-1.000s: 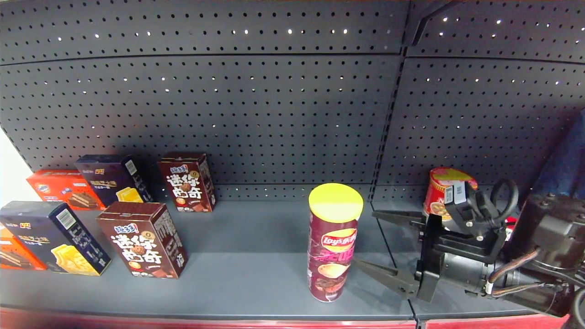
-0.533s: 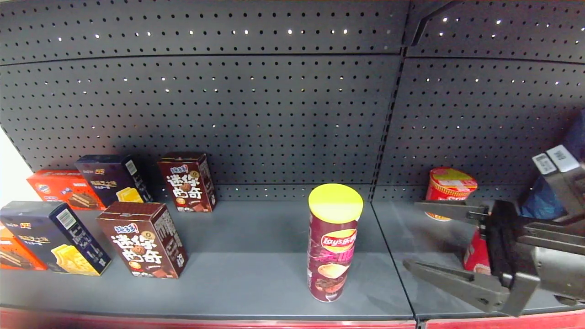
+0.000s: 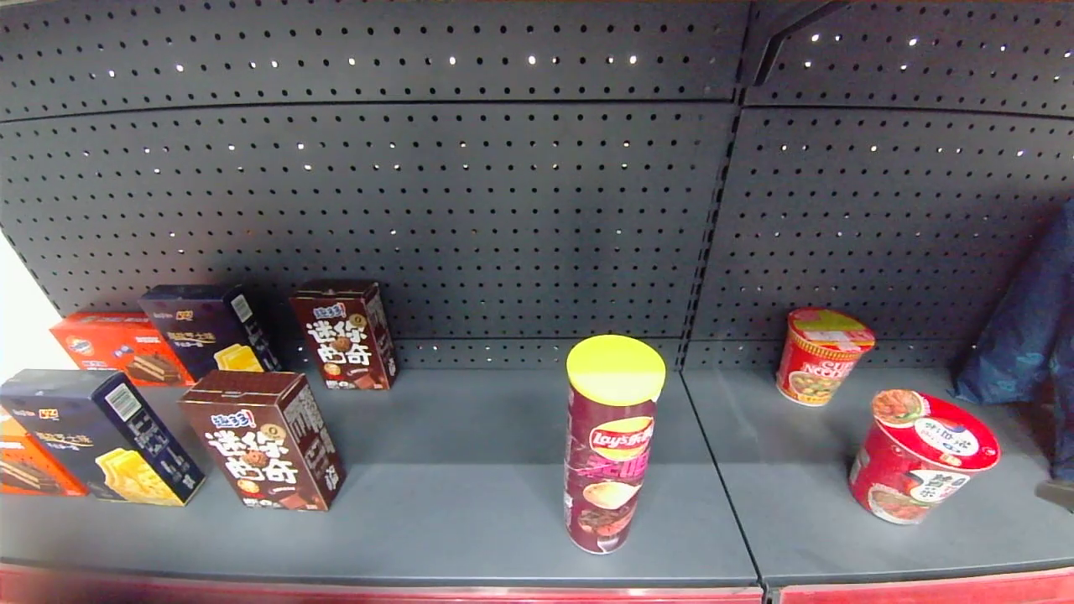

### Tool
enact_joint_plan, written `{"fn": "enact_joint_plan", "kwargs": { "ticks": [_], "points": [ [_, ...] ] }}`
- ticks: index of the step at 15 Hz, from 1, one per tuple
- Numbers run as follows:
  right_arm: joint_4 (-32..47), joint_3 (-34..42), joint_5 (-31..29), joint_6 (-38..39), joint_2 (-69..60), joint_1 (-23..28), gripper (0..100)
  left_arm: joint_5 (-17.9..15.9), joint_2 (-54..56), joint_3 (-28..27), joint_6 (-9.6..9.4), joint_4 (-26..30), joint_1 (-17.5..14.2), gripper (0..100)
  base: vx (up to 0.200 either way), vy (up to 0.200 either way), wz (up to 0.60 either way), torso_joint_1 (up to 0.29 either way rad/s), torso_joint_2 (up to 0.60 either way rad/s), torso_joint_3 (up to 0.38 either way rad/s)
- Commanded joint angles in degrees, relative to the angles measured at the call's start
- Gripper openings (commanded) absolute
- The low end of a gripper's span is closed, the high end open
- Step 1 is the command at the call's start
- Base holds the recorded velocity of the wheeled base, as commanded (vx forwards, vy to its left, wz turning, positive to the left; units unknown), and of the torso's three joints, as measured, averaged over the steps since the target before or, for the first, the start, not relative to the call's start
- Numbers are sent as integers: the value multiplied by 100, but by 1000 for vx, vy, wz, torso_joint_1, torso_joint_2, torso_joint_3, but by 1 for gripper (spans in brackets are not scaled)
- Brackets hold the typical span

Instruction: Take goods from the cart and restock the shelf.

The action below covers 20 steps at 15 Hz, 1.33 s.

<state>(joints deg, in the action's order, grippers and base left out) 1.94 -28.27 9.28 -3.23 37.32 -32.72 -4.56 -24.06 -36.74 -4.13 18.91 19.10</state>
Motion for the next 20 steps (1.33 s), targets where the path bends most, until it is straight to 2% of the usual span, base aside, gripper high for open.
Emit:
{"fn": "enact_joint_plan", "kwargs": {
  "ticks": [1,2,5,6,8,9,10,11,12,14,16,17,20],
  "points": [
    [720,489,-189,95,-1578,187,100,-344,-591,-360,-35,-19,50,0,0,0,0,0,0,0],
    [852,559,-172,103,-1719,328,100,-485,-722,-378,-44,-124,76,0,0,0,0,0,0,0],
    [878,762,-163,130,-2114,846,100,-1311,-1180,-395,-53,-616,331,0,0,0,0,0,0,0],
    [896,788,-154,226,-2220,934,100,-1416,-1382,-430,-61,-643,366,0,0,0,0,0,0,0],
    [905,762,-163,332,-2237,978,100,-1434,-1997,-439,-79,-783,436,0,0,0,0,0,0,0],
    [905,753,-172,332,-2237,1022,100,-1434,-2234,-430,-88,-950,454,0,0,0,0,0,0,0],
    [905,753,-163,323,-2193,1136,100,-1434,-2665,-457,-79,-1372,507,0,0,0,0,0,0,0],
    [905,762,-163,323,-2185,1154,100,-1434,-2726,-457,-79,-1443,507,0,0,0,0,0,0,0],
    [914,885,-154,314,-2167,1233,100,-1451,-3535,-483,-35,-2339,507,0,0,0,0,0,0,0],
    [922,1008,-154,305,-2123,1233,100,-1443,-4300,-527,-88,-2981,516,0,0,0,0,0,0,0],
    [905,1008,-154,288,-1974,1233,100,-1469,-4845,-676,-123,-3297,524,0,0,0,0,0,0,0],
    [887,955,-163,288,-1895,1233,100,-1495,-5293,-799,-105,-3745,516,0,0,0,0,0,0,0],
    [852,937,-189,288,-1886,1268,100,-1724,-6066,-1318,-79,-3965,480,0,0,0,0,0,0,0]
  ]
}}
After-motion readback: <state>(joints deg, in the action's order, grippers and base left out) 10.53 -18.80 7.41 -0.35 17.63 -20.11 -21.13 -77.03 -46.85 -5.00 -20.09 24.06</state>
